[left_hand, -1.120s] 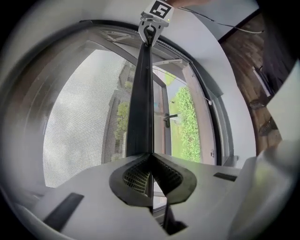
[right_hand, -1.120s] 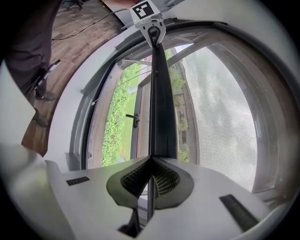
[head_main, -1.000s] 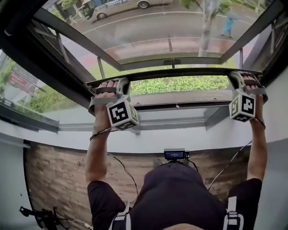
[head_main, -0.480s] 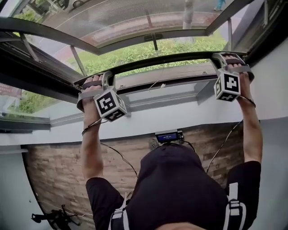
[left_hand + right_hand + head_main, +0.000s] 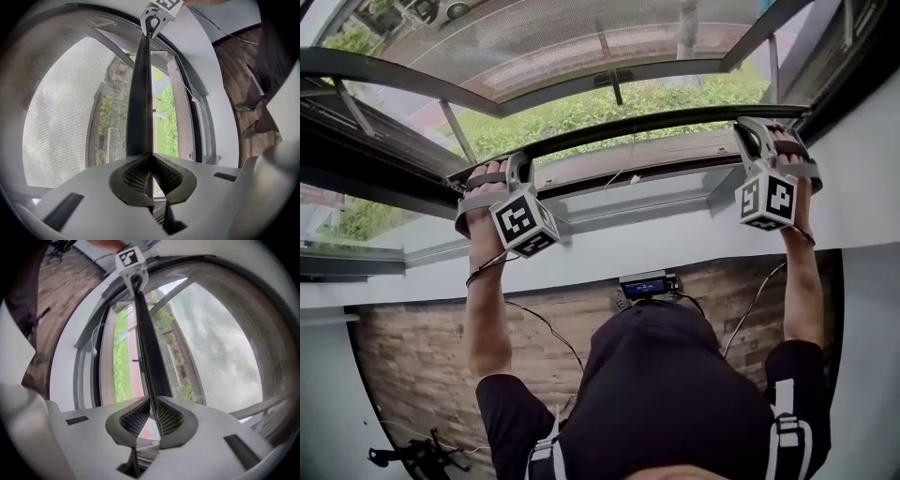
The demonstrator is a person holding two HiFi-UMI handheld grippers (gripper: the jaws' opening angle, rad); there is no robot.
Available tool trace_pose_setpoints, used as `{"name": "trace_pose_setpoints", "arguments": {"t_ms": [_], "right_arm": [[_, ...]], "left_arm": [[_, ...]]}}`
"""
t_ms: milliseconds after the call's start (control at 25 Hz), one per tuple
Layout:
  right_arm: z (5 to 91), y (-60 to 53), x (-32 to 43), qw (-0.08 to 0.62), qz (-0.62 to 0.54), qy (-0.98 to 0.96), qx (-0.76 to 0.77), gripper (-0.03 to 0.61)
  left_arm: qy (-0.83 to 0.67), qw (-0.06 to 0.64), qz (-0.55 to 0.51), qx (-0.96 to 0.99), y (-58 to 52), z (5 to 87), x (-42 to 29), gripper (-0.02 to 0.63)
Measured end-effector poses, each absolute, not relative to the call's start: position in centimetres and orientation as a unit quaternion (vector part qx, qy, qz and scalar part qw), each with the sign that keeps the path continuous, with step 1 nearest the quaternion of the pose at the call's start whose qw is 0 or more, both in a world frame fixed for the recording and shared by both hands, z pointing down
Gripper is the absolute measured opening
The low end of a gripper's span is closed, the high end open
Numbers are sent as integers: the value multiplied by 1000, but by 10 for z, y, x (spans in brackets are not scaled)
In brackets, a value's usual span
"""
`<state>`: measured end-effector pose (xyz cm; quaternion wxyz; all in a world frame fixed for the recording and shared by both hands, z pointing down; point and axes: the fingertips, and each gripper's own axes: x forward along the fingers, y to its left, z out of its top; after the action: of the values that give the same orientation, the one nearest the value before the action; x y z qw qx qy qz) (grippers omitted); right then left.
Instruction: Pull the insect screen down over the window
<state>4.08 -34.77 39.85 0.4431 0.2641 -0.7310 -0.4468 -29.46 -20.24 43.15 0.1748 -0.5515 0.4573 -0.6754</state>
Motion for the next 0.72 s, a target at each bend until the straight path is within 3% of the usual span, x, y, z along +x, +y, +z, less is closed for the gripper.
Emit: {"name": "trace_pose_setpoints", "arguments": {"t_ms": [120,240,320,440,520,640,720], "right_arm": [[421,-288,-2,310,-271,-881,234,57],[479,-241,-81,170,27,-981,94,249],[490,-243,-120,90,174,-979,53,273],[481,-265,-152,17,291,-956,24,265],[468,-225,-159,16,311,-947,-82,29],[450,-127,-145,26,266,-936,-230,29],[483,-112,-138,77,240,-943,-218,37]], "left_arm": [[456,176,-680,-547,-203,430,-295,14],[459,176,-681,-543,-202,430,-296,14],[459,175,-681,-543,-201,431,-296,14],[458,174,-682,-542,-202,430,-295,14],[458,173,-682,-543,-202,431,-293,14],[456,176,-682,-544,-202,430,-293,14],[459,177,-681,-543,-203,429,-294,14]]}}
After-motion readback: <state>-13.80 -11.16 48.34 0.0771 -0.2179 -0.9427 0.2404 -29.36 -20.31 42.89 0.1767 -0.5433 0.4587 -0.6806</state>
